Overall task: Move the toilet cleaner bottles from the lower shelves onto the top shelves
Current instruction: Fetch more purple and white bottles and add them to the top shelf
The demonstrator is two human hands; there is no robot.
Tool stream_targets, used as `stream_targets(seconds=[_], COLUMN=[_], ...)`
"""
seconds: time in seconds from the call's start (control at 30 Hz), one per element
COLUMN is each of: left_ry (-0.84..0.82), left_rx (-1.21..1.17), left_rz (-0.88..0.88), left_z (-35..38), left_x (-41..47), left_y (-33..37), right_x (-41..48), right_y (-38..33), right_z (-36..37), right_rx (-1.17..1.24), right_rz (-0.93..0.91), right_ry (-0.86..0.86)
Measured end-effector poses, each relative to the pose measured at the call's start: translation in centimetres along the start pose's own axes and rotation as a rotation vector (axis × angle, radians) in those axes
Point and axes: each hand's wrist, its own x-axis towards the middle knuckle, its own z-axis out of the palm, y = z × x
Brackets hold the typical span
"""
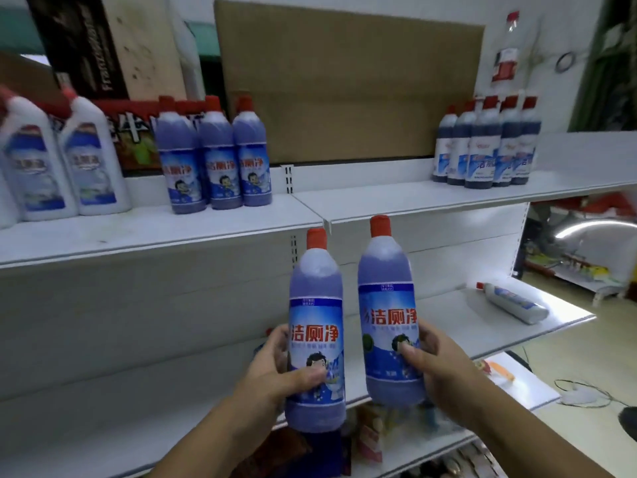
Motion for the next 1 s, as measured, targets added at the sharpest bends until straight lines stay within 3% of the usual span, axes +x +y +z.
stream_targets(seconds=[0.23,0.47,0.8,1.0], left_ry=[0.11,0.395,0.663,0.668], left_rx=[0.002,0.203,0.469,0.511], left_rz=[0.248,0.454,0.356,0.317], left_z=[-2.6,-8.0,-17.0,-19.0], left_x=[-2.0,2.1,12.1,14.8], left_y=[9.4,16.8,19.9,18.4], right_x=[3.5,12.2,27.3,30.0], right_y=[-5.7,-11.0,-10.5,-8.6], right_z=[6.2,11.0,17.2,17.3], right_rx=[-0.034,-0.138,-0.348,-0.47], right_rz=[-0.141,-0.279,-0.282,-0.312], right_ry=[-0.043,-0.074,-0.019,-0.012])
